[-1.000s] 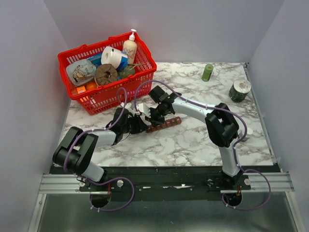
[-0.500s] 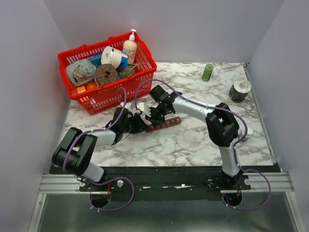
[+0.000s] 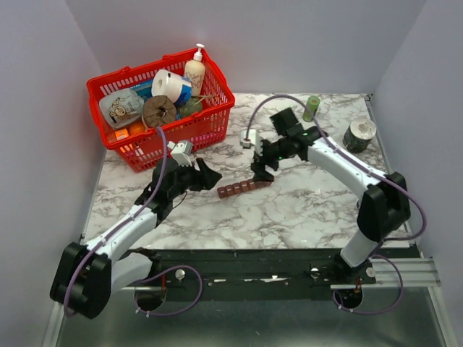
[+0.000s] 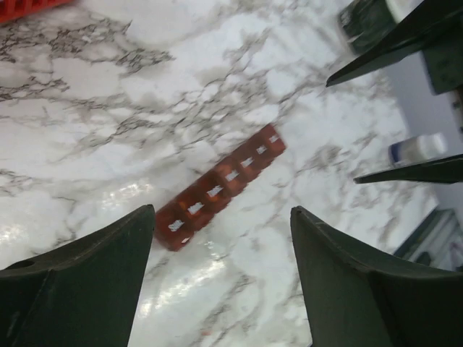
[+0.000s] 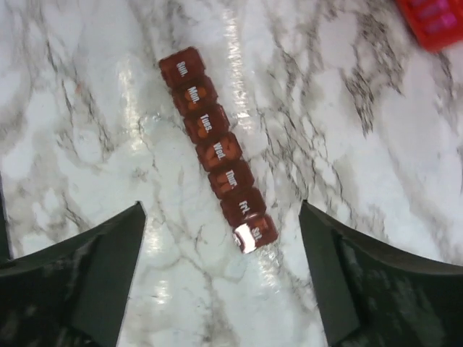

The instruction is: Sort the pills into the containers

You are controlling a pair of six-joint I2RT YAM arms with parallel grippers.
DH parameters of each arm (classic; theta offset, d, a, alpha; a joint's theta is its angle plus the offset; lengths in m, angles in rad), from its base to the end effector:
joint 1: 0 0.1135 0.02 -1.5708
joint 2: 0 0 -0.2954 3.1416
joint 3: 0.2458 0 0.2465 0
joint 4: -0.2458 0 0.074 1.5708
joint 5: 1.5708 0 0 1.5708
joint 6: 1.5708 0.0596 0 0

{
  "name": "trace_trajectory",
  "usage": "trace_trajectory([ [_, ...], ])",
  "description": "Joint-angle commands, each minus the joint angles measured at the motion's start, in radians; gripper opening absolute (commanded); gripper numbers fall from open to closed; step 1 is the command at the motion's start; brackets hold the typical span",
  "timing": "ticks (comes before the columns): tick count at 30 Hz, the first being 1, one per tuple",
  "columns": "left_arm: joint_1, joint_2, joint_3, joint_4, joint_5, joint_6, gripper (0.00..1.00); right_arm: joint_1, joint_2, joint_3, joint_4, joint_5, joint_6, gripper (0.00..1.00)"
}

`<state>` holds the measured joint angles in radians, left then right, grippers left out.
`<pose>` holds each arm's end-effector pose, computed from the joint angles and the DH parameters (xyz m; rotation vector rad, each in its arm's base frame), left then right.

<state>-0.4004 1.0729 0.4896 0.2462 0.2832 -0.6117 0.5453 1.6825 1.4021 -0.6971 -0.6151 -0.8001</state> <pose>0.2102 -0.1071 0.2480 -0.0098 2.0113 -0.9374 0.2967 0.2202 0.2968 -1.6803 1.7346 0.6639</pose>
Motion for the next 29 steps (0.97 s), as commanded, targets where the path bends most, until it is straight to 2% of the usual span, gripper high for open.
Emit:
trace_trajectory([
  [1,0.008,-0.206,0.01,-0.111,-0.084,0.14,0.99,-0.126,-0.208,-0.083,0.178,-0.06,0.234,1.0],
  [5,0.018,-0.346,0.119,-0.266,-0.208,0.248,0.99,-0.261,-0.343,-0.092,0.212,-0.037,0.353,1.0],
  [6,0.02,-0.375,0.144,-0.289,-0.238,0.272,0.99,-0.278,-0.368,-0.098,0.244,-0.006,0.452,1.0],
  [8,0.023,-0.384,0.217,-0.364,-0.306,0.364,0.99,-0.317,-0.436,-0.101,0.303,0.124,0.533,1.0],
  [9,0.025,-0.384,0.243,-0.39,-0.321,0.392,0.99,-0.327,-0.46,-0.106,0.32,0.176,0.629,1.0],
  [10,0.026,-0.377,0.268,-0.416,-0.347,0.414,0.99,-0.335,-0.478,-0.104,0.332,0.319,0.681,1.0],
  [12,0.026,-0.372,0.331,-0.481,-0.36,0.463,0.99,-0.343,-0.526,-0.1,0.332,0.44,0.789,1.0],
  [17,0.026,-0.407,0.379,-0.535,-0.36,0.489,0.99,-0.354,-0.599,-0.08,0.289,0.537,0.854,1.0],
  [29,0.026,-0.409,0.405,-0.556,-0.326,0.489,0.99,-0.354,-0.659,-0.058,0.26,0.609,0.811,1.0],
])
